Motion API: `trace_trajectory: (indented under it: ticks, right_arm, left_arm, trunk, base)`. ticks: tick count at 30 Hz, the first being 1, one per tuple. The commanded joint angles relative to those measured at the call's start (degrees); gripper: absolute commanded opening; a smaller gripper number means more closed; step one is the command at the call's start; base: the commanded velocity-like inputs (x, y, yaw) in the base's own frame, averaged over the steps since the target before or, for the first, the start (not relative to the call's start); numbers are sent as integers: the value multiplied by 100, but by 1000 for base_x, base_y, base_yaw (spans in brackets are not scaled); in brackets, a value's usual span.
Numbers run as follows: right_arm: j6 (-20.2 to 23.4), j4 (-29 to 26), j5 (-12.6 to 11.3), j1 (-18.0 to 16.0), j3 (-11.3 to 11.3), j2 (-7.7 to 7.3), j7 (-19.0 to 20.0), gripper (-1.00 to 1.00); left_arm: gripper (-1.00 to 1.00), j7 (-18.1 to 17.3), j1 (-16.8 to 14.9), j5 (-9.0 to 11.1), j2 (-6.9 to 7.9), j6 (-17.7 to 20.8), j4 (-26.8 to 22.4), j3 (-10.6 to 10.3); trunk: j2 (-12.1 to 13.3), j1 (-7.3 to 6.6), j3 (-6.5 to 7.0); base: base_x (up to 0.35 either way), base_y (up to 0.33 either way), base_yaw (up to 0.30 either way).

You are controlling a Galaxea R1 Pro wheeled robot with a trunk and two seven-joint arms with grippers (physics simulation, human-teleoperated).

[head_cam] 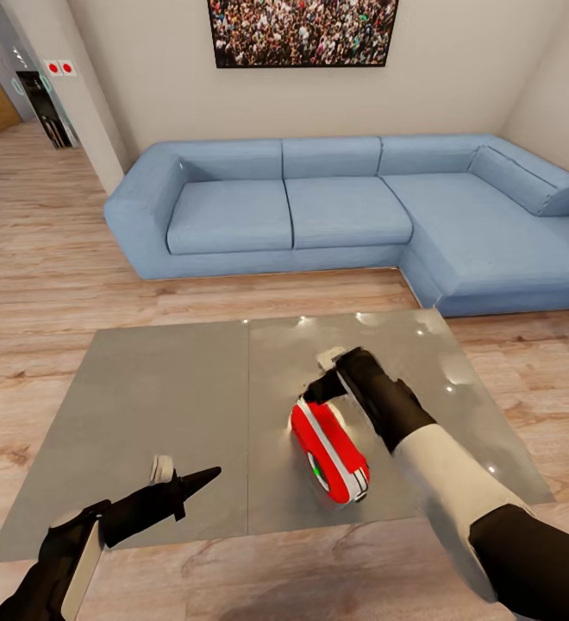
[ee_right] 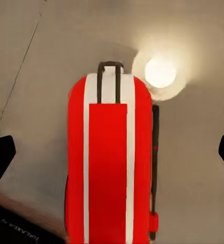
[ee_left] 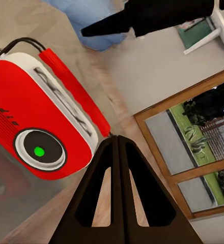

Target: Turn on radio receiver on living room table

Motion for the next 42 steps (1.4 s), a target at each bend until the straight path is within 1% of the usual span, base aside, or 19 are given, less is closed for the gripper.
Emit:
trace_trajectory:
  ticks: [1, 3, 4, 7, 9, 12, 16, 20, 23, 30, 42]
  right_arm:
    - [383, -679, 8, 26, -1, -93, 212, 100]
    - [383, -1764, 9, 202, -2, -416, 591, 100]
    - [383, -2146, 14, 315, -2, -556, 728, 100]
    - [383, -2614, 5, 478, -2, -733, 894, 100]
    - [383, -2677, -3, 528, -2, -774, 931, 100]
    - [383, -2593, -8, 572, -2, -801, 953, 100]
    - [383, -2332, -5, 590, -8, -804, 962, 100]
    - [383, -2259, -3, 592, -11, -804, 957, 100]
    - [383, -2244, -3, 593, -11, -804, 955, 100]
    - [383, -2240, -2, 593, -11, -804, 948, 100]
    - [383, -2231, -2, 593, -20, -804, 946, 100]
  left_arm:
    - [-100, 14, 0, -3, 2, 0, -7, 0]
    - [-100, 73, 0, -6, 0, 0, -25, 0]
    - [-100, 118, 0, -8, -1, 0, -32, 0]
    - [-100, 265, 0, -13, -2, 0, -55, 0]
    - [-100, 344, 0, -14, 1, -1, -74, -2]
    - [-100, 404, 0, -19, 6, 4, -115, -6]
    - [-100, 416, 0, -25, 17, 51, -384, -2]
    - [-100, 410, 0, -19, 89, 85, -466, 0]
    - [-100, 408, 0, -17, 115, 93, -478, 0]
    - [-100, 415, 0, -9, 122, 81, -462, 0]
    - [-100, 425, 0, -8, 129, 78, -440, 2]
  trunk:
    - [0, 1, -1]
    - [0, 1, -1]
    - [0, 1, -1]
    - [0, 1, -1]
    - [0, 1, -1]
    - [0, 1, -1]
    - [0, 1, -1]
    - [0, 1, -1]
    - [0, 1, -1]
    - [0, 1, 5]
    - [0, 1, 101]
  base:
    - [0, 0, 0]
    - [0, 0, 0]
    - [0, 0, 0]
    - [0, 0, 0]
    - [0, 0, 0]
    - [-51, -12, 0]
    - [-226, -74, 0]
    - [-296, -77, 0]
    - [-309, -57, 0]
    - [-282, -12, 0]
    - [-37, -1, 31]
